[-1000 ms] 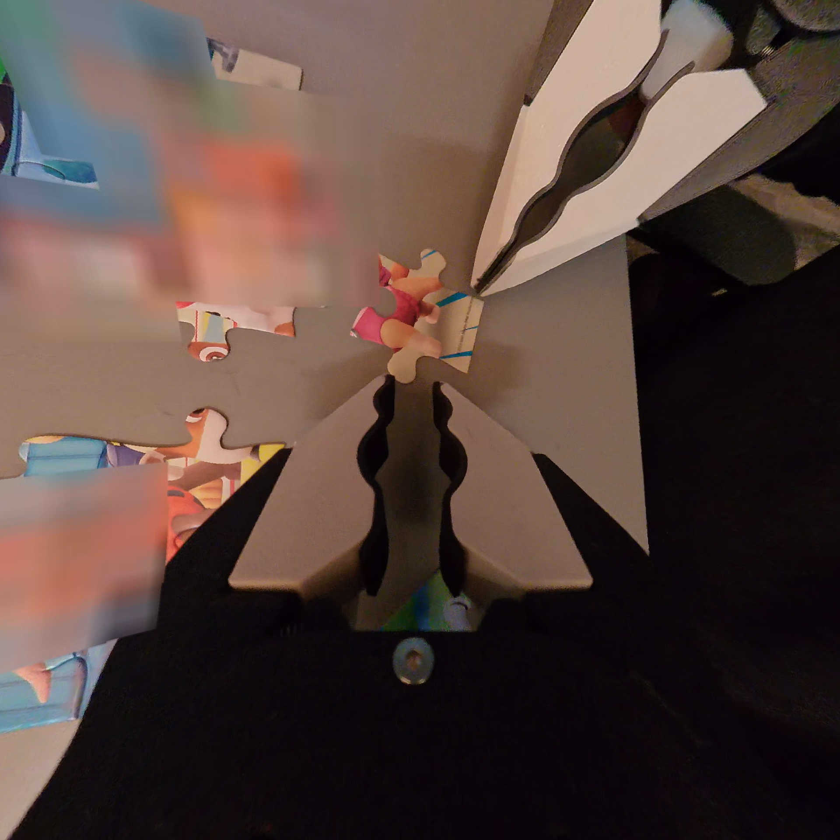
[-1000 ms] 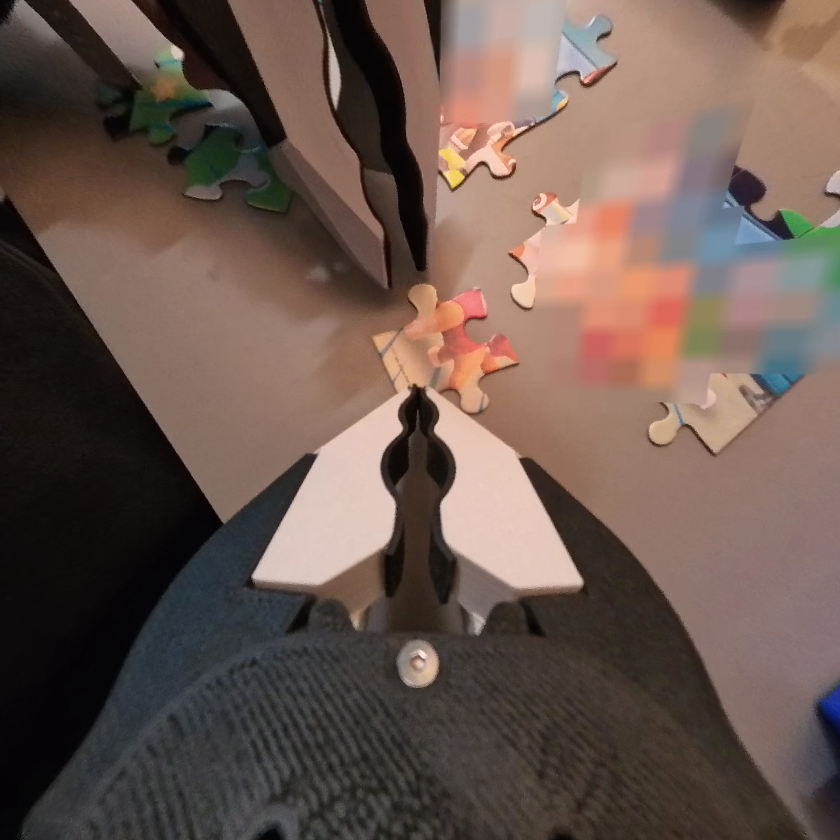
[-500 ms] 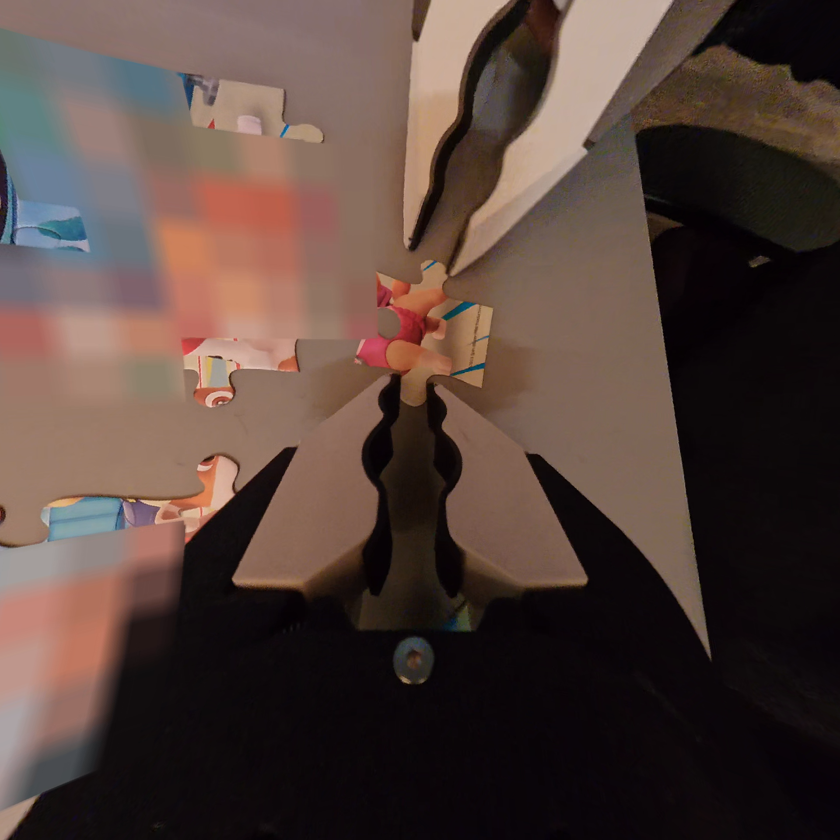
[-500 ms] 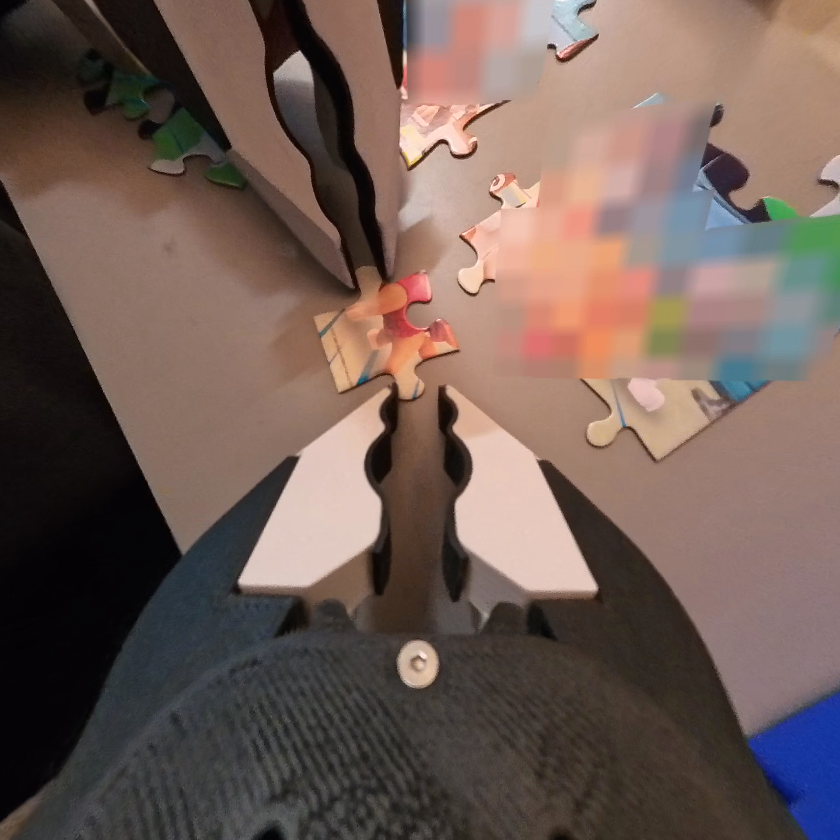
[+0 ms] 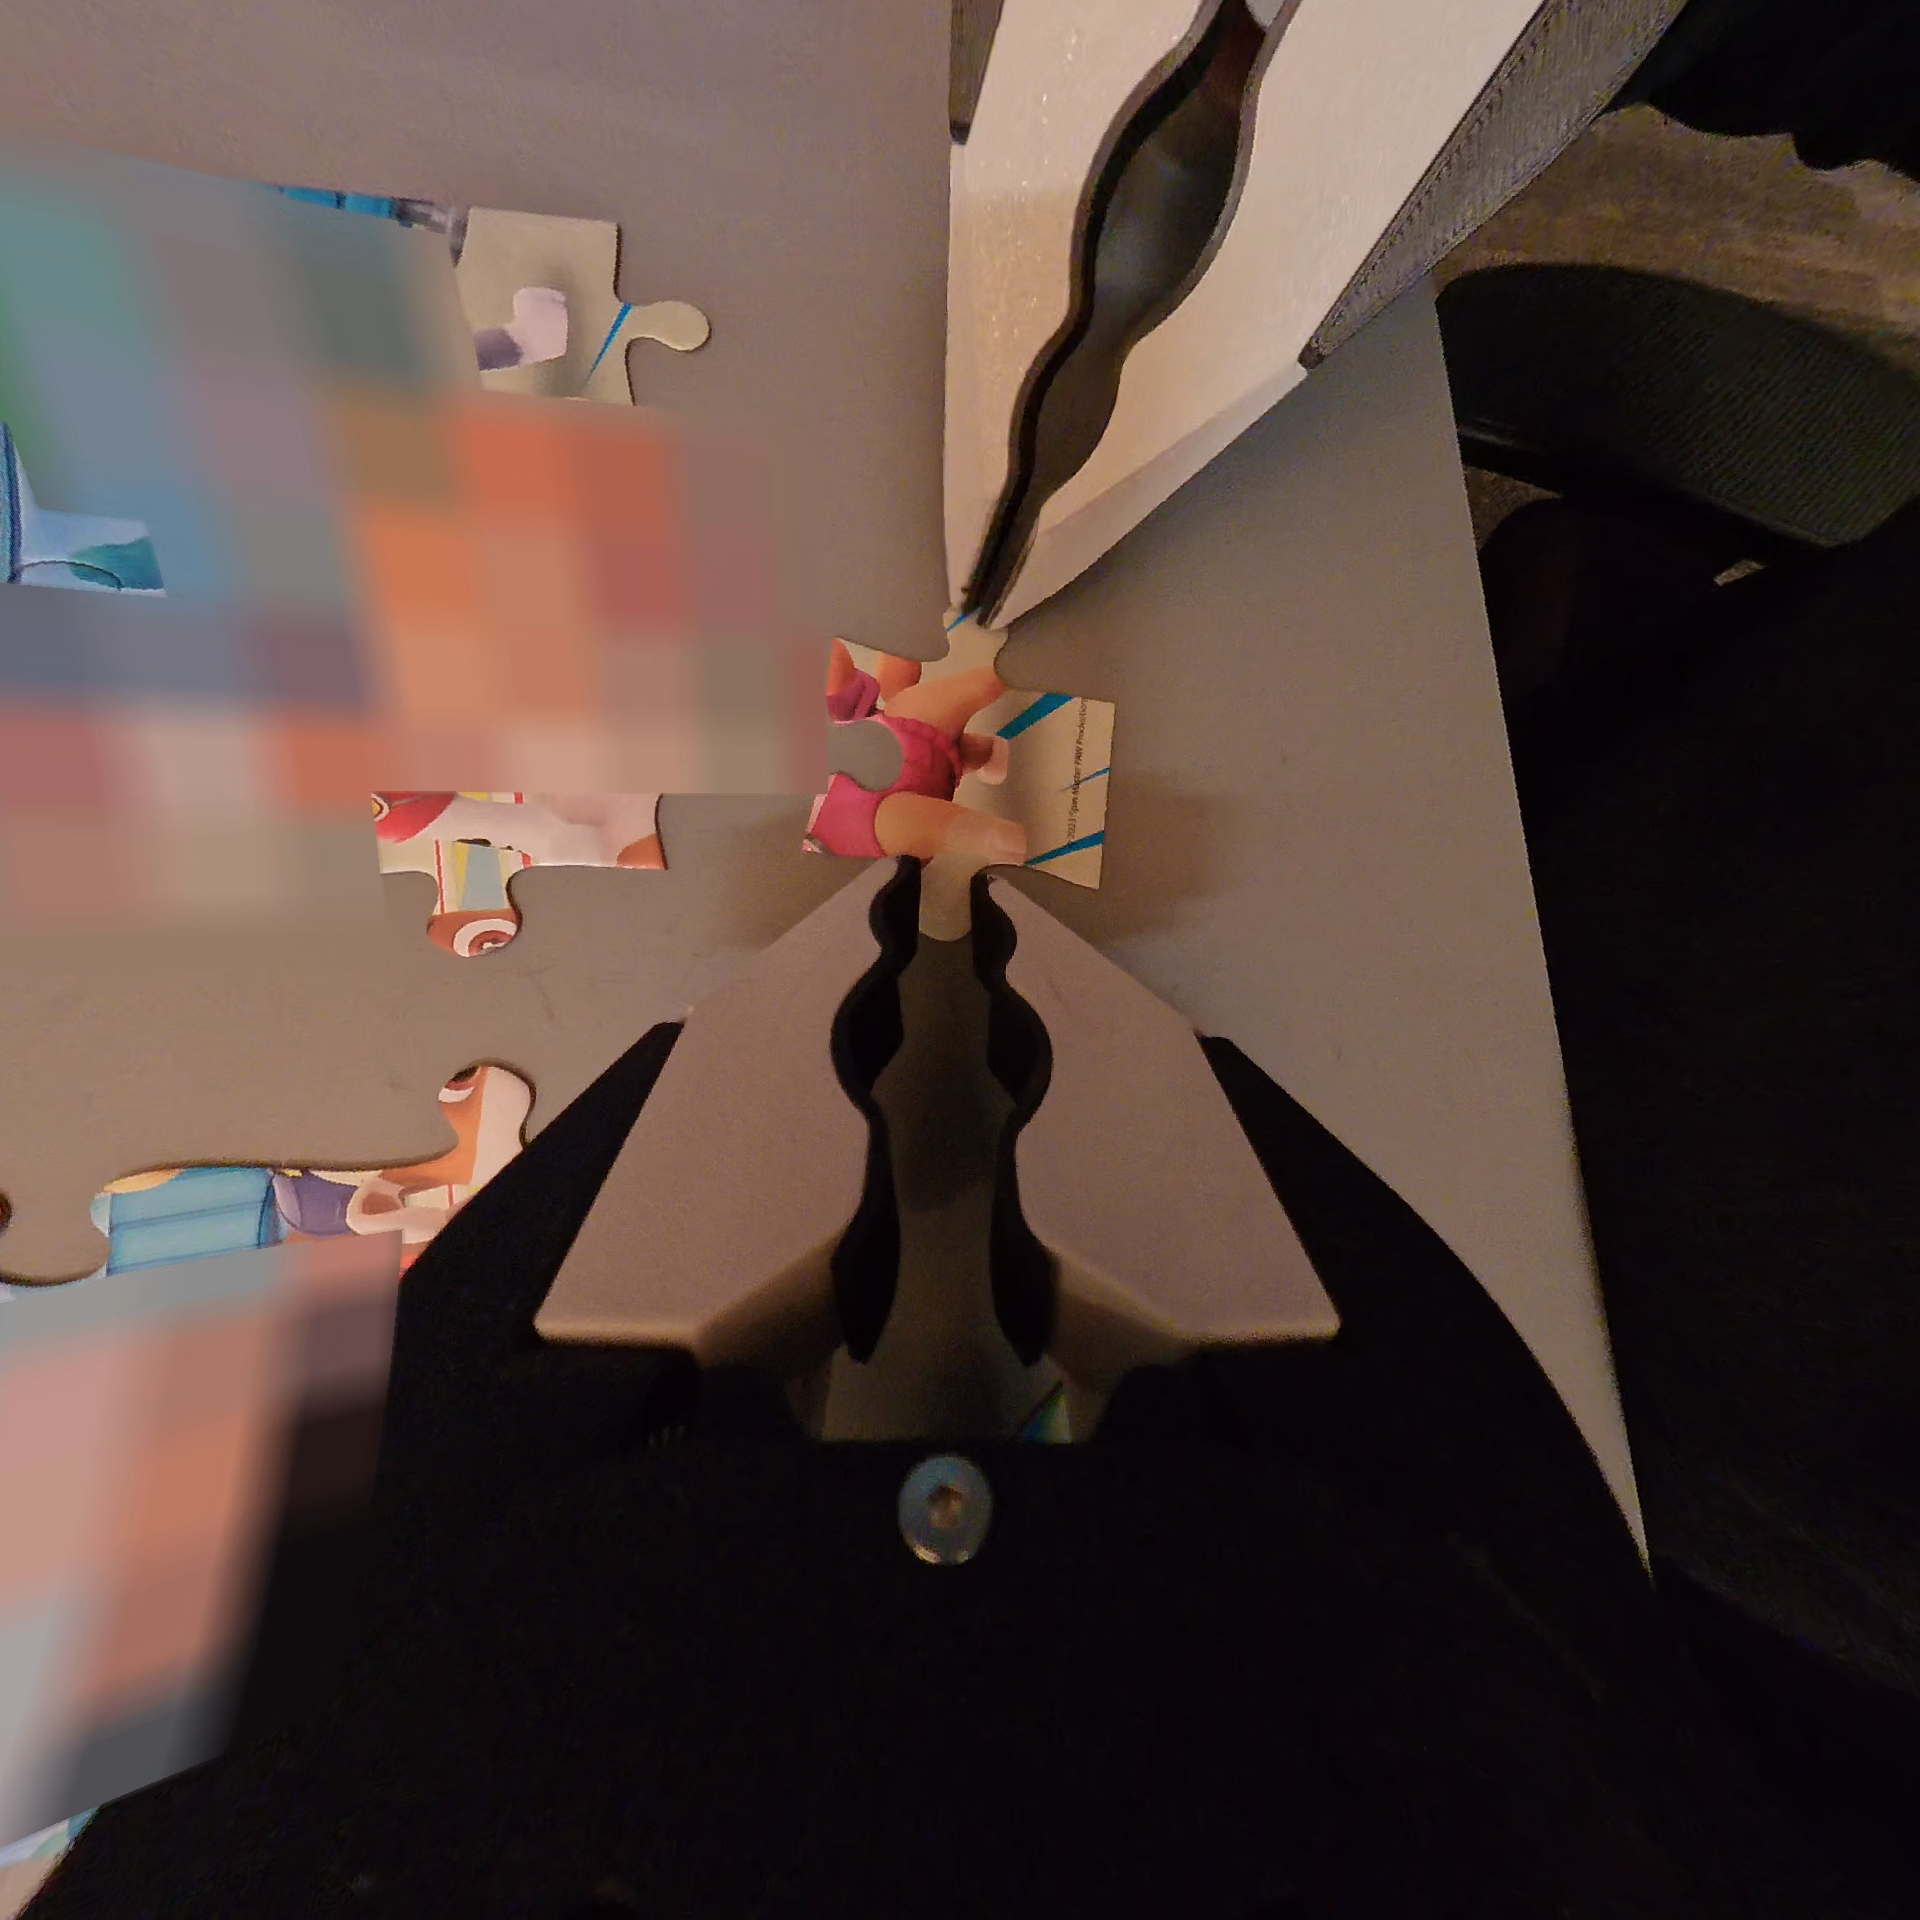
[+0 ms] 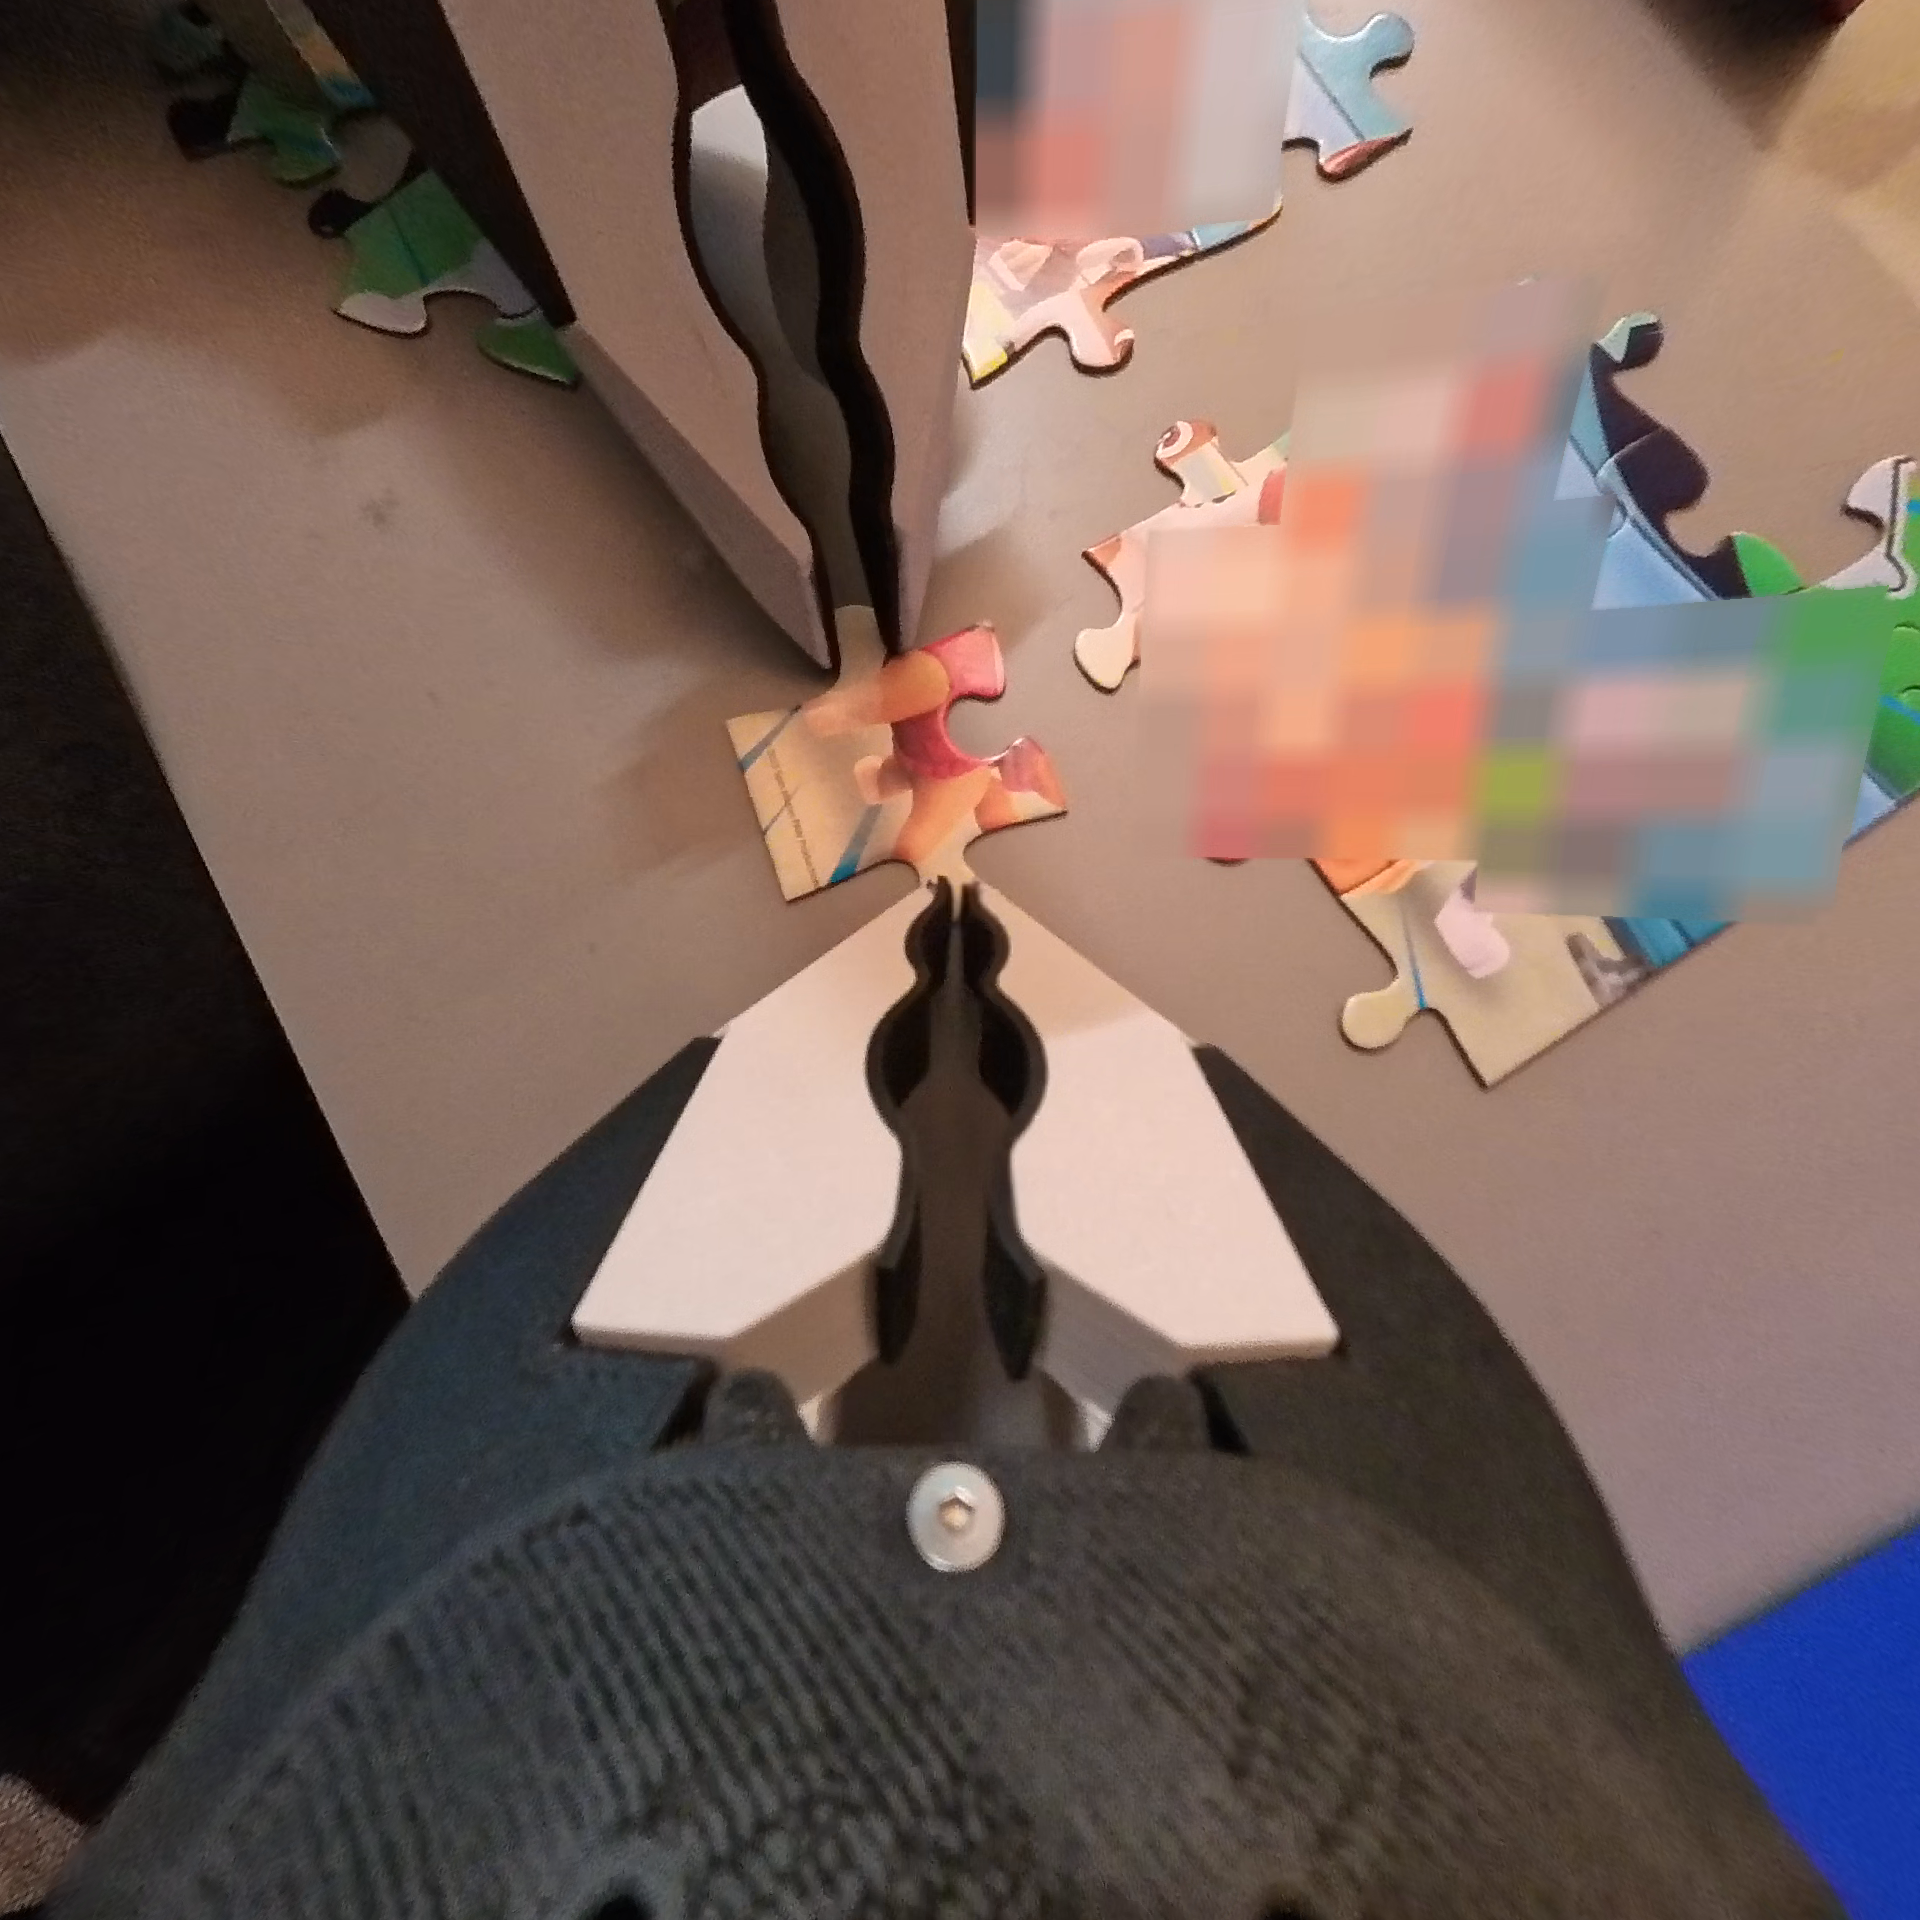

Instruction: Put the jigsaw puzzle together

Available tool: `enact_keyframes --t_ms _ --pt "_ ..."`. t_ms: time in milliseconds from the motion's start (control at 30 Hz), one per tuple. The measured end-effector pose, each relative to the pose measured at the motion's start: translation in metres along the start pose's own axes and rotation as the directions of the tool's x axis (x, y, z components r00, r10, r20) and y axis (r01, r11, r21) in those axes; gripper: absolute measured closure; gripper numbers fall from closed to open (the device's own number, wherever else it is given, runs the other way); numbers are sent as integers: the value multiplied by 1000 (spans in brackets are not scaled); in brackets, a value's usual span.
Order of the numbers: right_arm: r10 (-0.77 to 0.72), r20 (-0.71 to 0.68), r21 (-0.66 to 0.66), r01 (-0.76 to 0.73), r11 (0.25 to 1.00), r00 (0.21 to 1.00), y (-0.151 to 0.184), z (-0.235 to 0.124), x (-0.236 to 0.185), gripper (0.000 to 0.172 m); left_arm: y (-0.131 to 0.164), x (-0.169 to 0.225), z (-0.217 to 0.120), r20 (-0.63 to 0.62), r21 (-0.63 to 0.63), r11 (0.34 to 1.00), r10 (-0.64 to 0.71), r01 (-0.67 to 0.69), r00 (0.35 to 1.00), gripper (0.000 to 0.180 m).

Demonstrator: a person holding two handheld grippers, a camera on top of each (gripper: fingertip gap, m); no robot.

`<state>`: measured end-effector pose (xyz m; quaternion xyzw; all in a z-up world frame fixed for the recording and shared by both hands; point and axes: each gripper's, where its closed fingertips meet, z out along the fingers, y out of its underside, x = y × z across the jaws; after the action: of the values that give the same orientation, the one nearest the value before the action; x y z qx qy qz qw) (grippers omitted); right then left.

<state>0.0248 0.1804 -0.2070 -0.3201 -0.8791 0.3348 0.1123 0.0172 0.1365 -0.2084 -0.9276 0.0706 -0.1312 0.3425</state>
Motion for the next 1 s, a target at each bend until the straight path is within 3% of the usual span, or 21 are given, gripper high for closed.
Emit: enact_keyframes --t_ms 500,600,767,1000 --pt "50 -52 18 -50 999 997 4 -8 12 162 -6 0 -1 8 7 1000 7 -7 1000 180" --pt "49 -52 19 -48 999 997 3 -7 11 160 -8 -5 -3 14 27 1000 -12 12 1000 166" --pt "49 -45 19 -48 999 998 4 -5 9 158 0 -8 -3 16 -12 1000 -20 20 1000 161" --pt "53 -38 23 -53 998 998 5 -4 7 159 2 -1 -1 -4 -33 999 -4 4 1000 171"
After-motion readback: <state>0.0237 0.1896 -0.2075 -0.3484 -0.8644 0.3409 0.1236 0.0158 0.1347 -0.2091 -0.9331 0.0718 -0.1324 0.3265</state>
